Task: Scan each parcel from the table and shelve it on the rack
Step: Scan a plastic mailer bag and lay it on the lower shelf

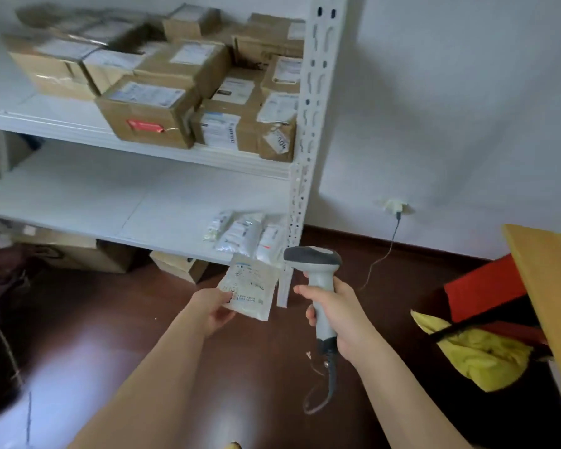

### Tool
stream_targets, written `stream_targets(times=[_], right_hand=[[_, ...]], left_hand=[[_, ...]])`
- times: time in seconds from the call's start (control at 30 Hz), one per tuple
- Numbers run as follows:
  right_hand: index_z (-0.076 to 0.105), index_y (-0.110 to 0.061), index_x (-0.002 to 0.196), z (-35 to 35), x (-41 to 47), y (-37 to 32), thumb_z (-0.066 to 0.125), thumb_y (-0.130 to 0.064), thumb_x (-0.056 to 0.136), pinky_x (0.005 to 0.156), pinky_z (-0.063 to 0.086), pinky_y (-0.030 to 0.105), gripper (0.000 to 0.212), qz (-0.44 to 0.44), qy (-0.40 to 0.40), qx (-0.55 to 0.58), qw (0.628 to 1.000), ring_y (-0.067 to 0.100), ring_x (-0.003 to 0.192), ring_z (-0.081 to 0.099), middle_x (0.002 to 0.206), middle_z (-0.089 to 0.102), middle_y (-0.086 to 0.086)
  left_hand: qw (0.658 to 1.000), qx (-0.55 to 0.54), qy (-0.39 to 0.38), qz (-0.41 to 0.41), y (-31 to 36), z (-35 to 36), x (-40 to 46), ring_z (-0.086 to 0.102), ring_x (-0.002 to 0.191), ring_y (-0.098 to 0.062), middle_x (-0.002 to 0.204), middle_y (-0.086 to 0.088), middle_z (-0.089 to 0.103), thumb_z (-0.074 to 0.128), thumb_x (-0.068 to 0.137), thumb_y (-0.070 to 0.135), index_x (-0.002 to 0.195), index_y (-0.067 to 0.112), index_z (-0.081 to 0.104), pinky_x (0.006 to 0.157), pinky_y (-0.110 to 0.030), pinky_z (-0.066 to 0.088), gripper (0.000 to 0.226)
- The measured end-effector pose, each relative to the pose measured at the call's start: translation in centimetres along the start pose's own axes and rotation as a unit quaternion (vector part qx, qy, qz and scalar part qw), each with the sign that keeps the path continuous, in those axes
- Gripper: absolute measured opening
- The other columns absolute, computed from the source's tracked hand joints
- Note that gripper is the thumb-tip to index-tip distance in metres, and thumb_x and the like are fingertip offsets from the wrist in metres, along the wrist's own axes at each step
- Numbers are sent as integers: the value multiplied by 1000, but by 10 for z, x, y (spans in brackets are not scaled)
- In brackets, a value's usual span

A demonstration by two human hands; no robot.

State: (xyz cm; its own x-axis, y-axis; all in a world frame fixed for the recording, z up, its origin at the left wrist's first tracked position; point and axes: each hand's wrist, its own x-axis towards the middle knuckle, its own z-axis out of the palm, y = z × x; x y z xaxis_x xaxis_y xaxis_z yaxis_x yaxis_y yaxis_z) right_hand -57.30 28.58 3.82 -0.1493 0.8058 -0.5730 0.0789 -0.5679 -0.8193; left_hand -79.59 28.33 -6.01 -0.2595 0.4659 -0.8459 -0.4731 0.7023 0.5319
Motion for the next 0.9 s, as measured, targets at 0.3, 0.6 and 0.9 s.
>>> stream_targets(times=[0.3,0.6,0.9], right_hand=[[62,-13,105,149,65,-21,70,-18,87,47,43,20,21,38,-8,-47,998,11,43,49,52,56,3],[62,-16,104,225,205,-21,70,-19,88,45,43,18,19,55,26,-75,995,9,43,51,52,57,2],[63,-14,104,260,332,31,71,-18,87,49,43,22,20,16,85,-66,994,13,46,50,54,55,6]], left_hand=[[966,-181,181,45,81,-123,78,63,103,-29,123,-17,60,59,93,-1,127,2,54,81,-35,55,35],[939,-259,220,59,144,-141,209,63,79,-26,116,-18,58,64,90,-3,125,0,53,71,-32,56,37],[940,-299,152,70,179,-142,386,58,70,-13,120,-12,60,51,96,-4,132,7,51,50,-19,48,38]])
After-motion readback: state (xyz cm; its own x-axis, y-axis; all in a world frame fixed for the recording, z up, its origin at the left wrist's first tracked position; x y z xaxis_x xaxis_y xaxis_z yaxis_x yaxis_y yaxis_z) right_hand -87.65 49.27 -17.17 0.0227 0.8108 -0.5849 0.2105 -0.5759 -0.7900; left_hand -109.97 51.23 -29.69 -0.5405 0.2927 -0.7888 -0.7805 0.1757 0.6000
